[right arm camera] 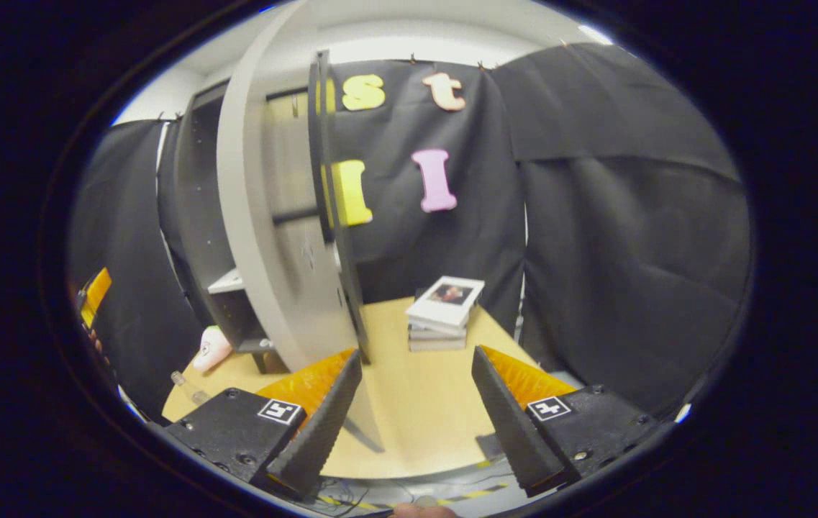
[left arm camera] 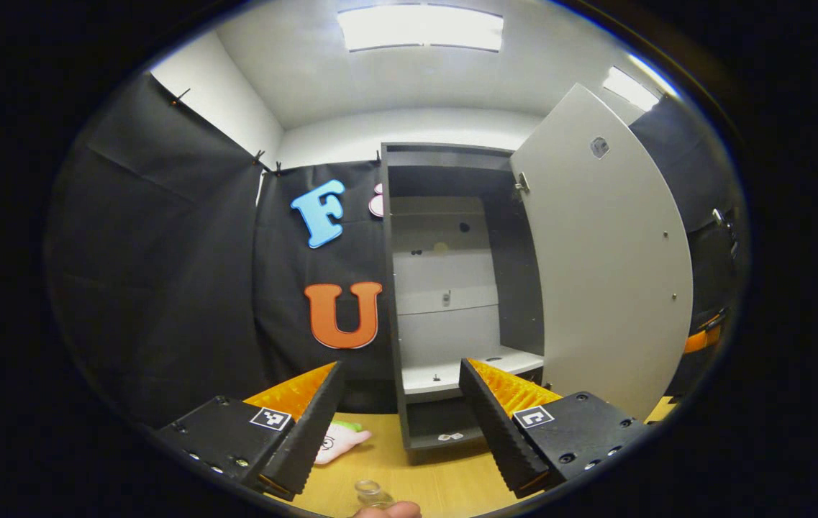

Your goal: Open the cabinet door with the right hand, grasp the bottle in the cabinet with the left hand and place it on the coaster, then close the cabinet door with the right hand.

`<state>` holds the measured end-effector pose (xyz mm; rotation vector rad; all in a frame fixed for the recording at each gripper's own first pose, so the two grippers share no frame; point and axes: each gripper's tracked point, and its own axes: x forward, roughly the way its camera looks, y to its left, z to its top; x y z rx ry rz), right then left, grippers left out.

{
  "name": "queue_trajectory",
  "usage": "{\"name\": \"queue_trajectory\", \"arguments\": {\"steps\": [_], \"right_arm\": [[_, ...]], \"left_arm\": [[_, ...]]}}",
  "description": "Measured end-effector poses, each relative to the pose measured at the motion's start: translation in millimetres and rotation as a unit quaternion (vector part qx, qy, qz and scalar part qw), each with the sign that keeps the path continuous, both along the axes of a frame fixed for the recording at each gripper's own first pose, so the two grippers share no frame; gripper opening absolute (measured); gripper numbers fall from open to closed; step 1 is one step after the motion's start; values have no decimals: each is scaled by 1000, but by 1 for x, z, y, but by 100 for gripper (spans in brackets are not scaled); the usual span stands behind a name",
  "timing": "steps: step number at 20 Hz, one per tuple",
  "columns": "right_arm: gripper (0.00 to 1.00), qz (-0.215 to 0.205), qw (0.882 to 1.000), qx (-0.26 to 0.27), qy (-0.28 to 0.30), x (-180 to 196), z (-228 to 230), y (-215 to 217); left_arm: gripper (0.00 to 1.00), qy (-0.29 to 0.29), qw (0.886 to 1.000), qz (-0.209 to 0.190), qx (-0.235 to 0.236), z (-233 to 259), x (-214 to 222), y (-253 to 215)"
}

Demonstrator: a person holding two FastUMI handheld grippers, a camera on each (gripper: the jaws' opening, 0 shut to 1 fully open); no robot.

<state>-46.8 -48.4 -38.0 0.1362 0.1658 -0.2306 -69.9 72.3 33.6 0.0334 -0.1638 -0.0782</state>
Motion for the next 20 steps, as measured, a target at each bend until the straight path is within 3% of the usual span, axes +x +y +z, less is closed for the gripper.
{"name": "queue_trajectory", "arguments": {"steps": [3, 4, 5, 6, 7, 9, 10, 14, 20], "right_arm": [[95, 8, 998, -33, -45, 16, 49, -17], [100, 25, 997, -37, -56, 21, 58, -18], [97, 45, 996, -29, -65, 26, 64, -18], [94, 72, 995, -12, -74, 30, 70, -18], [97, 110, 990, 13, -85, 29, 81, -13], [94, 194, 971, 70, -125, 18, 110, 0], [98, 220, 961, 88, -143, 12, 124, 1], [98, 268, 950, 101, -128, 15, 125, 6], [97, 314, 935, 118, -112, 19, 126, 49]], "left_arm": [[96, 22, 1000, 1, -10, -3, 22, -26], [96, 32, 999, 2, -11, -6, 30, -33], [96, 40, 999, 1, -11, -6, 39, -41], [96, 44, 999, 2, -12, -5, 46, -45], [96, 48, 999, 2, -13, -5, 51, -50], [96, 56, 998, 7, 0, -6, 59, -57], [96, 62, 998, 12, 11, -9, 62, -59], [96, 83, 996, 34, 29, -27, 69, -64], [96, 83, 995, 3, 49, -24, 78, -61]]}}
